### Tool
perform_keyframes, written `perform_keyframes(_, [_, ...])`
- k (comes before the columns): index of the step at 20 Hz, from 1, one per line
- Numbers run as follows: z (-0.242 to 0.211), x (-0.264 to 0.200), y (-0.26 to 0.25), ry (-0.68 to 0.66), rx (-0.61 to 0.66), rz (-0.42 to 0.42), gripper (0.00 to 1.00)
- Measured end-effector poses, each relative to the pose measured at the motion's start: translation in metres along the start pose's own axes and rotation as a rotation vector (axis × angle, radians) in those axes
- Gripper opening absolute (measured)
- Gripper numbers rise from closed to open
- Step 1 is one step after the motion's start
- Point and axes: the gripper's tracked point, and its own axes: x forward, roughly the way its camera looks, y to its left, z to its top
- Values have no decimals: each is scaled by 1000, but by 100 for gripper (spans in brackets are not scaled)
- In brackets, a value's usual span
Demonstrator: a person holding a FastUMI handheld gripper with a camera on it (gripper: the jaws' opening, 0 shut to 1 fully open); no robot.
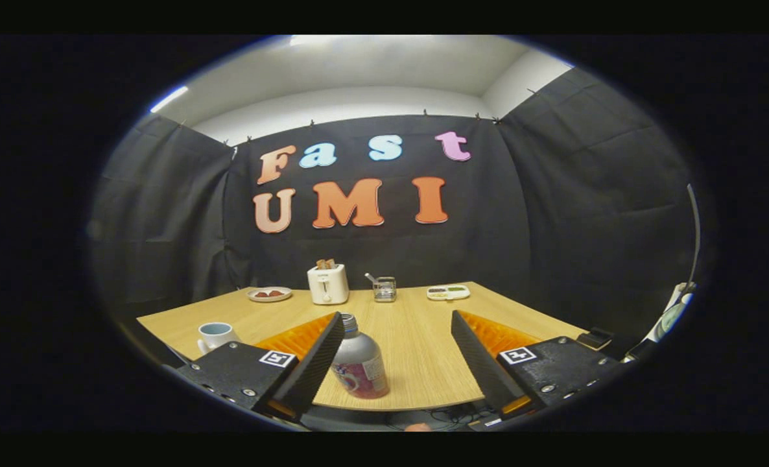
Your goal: Take the bottle from table, then pour the juice into the cup, finally place the bottle on the coaster
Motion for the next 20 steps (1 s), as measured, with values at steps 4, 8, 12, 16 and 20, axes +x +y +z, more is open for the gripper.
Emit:
perform_keyframes(4, [4,-6,12,-14,-23,-1,99])
perform_keyframes(8, [0,-7,26,-16,-53,31,99])
perform_keyframes(12, [-16,2,37,15,-44,47,99])
perform_keyframes(16, [-36,16,38,38,-77,31,99])
perform_keyframes(20, [-60,28,46,77,-93,51,99])
